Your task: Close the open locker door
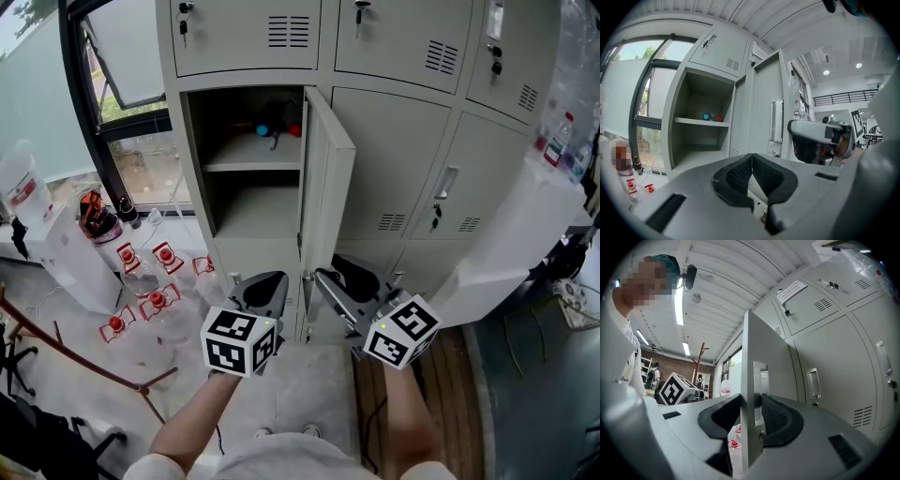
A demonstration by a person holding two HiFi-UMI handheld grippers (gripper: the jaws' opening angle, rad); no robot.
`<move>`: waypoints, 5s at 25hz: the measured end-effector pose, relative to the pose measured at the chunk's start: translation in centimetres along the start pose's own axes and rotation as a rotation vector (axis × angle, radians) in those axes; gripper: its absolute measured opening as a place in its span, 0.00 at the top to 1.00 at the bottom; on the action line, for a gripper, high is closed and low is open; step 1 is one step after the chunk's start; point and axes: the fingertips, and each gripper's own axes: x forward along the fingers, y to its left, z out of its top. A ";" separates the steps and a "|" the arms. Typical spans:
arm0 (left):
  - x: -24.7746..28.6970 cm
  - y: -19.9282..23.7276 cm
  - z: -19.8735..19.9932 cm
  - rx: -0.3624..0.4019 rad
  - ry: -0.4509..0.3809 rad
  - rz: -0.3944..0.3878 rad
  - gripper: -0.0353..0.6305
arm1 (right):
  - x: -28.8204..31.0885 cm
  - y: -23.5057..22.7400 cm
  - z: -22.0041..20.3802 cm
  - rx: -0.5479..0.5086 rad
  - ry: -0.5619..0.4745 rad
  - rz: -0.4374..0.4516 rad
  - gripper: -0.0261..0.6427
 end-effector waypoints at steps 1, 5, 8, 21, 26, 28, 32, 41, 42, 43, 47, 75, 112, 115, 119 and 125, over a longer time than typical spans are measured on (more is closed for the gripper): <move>-0.1 0.1 0.0 -0.001 -0.001 0.005 0.94 | 0.1 0.1 0.0 -0.003 0.002 0.005 0.75; -0.4 0.5 0.2 -0.002 -0.006 0.021 0.94 | 0.9 0.6 0.0 -0.017 0.007 0.031 0.75; -0.7 0.9 0.3 -0.003 -0.008 0.038 0.94 | 1.6 1.1 -0.2 -0.015 0.008 0.059 0.75; -2.9 4.1 0.0 -0.022 -0.016 0.175 0.94 | 4.8 2.8 -0.6 0.009 0.006 0.198 0.75; -3.3 4.8 0.0 -0.028 -0.021 0.227 0.94 | 5.4 3.1 -0.6 -0.014 0.015 0.259 0.75; -3.3 4.9 0.0 -0.030 -0.021 0.245 0.94 | 5.6 3.3 -0.7 -0.034 0.025 0.285 0.75; -2.8 4.7 -0.2 -0.033 -0.020 0.279 0.94 | 5.7 3.4 -0.7 -0.043 0.022 0.319 0.75; -2.8 4.4 -0.8 -0.040 -0.014 0.362 0.94 | 5.4 3.2 -0.6 0.006 -0.026 0.370 0.75; -2.9 4.3 -0.8 -0.038 -0.013 0.368 0.94 | 5.3 3.3 -0.6 -0.015 -0.028 0.365 0.75; -2.9 4.3 -0.9 -0.037 -0.012 0.376 0.94 | 5.4 3.4 -0.6 -0.046 -0.030 0.357 0.75; -3.0 4.6 -0.9 -0.041 -0.015 0.398 0.94 | 5.9 3.9 -0.5 -0.105 -0.032 0.350 0.76; -3.3 16.0 -0.3 -0.089 -0.072 0.405 0.94 | 15.6 6.4 -1.6 -0.015 0.013 0.499 0.83; 0.3 28.6 1.8 -0.071 -0.080 0.187 0.94 | 30.5 1.2 -3.5 0.012 0.062 0.010 0.90; 0.9 28.5 1.8 -0.068 -0.077 0.156 0.94 | 31.2 0.7 -3.7 0.010 0.066 -0.028 0.90; 1.2 28.6 2.0 -0.052 -0.078 0.129 0.94 | 31.9 0.0 -3.8 0.004 0.066 -0.071 0.90; 1.3 29.7 2.2 -0.045 -0.083 0.108 0.94 | 32.9 -0.8 -3.9 -0.002 0.066 -0.119 0.90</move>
